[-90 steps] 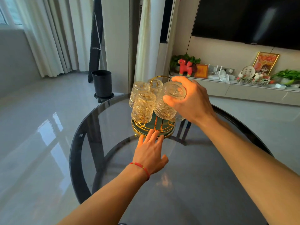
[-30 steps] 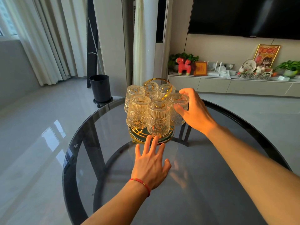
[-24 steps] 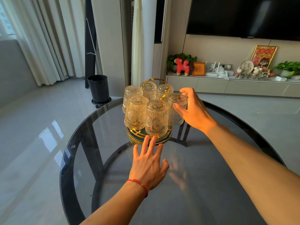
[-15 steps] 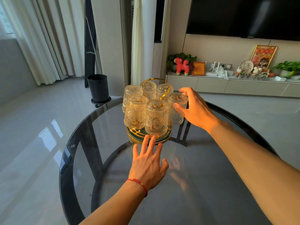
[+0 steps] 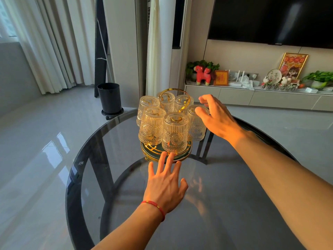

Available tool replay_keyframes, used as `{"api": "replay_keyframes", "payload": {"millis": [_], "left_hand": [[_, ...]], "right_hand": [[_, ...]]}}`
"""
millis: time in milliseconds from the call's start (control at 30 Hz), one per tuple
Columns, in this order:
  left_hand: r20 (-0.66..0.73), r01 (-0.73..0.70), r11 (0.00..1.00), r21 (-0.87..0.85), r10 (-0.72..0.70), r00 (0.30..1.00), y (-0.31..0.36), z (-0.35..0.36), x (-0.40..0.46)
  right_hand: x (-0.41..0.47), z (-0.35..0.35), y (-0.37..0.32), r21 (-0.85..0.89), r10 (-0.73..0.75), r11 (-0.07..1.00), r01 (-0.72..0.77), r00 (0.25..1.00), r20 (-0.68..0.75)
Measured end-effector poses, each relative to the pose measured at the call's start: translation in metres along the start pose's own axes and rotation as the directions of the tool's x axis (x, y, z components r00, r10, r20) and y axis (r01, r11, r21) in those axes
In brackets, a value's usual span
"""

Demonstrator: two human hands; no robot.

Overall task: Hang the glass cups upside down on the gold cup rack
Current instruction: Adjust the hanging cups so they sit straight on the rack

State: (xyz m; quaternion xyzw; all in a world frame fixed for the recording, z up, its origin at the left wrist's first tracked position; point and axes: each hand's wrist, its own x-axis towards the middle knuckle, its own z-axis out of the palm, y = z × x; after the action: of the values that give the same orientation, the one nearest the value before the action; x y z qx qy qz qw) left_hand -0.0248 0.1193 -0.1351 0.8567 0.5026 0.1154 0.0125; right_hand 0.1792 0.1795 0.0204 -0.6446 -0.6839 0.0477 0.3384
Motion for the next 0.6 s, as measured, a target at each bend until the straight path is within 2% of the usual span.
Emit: {"api": "replay_keyframes", "payload": {"millis": [100, 200, 367, 467, 600], "left_hand": [[0.006, -0.001, 1.0, -0.001, 0.001, 1.0, 0.0, 0.0, 0.0], [0.01, -0.002, 1.0, -0.001, 0.002, 1.0, 0.0, -0.001, -0.001], [0.017, -0.013, 1.0, 0.009, 0.013, 1.0, 0.001, -0.005, -0.003], [0.022, -0.013, 1.0, 0.002, 0.013, 1.0, 0.001, -0.005, -0.002], [0.038, -0.009, 1.0, 0.011, 0.009, 0.999, 0.001, -0.005, -0.001]], "right_hand": [[0.016, -0.003, -0.012, 0.09, 0.011, 0.996, -0.012, 1.0, 0.021], [0.034, -0.005, -0.023, 0.179, 0.018, 0.983, -0.043, 0.991, 0.136], [0.058, 0.003, -0.026, 0.163, 0.094, 0.976, -0.145, 0.954, 0.286], [0.065, 0.005, -0.023, 0.104, 0.13, 0.981, -0.166, 0.949, 0.288], [0.071, 0.005, -0.021, 0.115, 0.154, 0.974, -0.194, 0.946, 0.285]]}}
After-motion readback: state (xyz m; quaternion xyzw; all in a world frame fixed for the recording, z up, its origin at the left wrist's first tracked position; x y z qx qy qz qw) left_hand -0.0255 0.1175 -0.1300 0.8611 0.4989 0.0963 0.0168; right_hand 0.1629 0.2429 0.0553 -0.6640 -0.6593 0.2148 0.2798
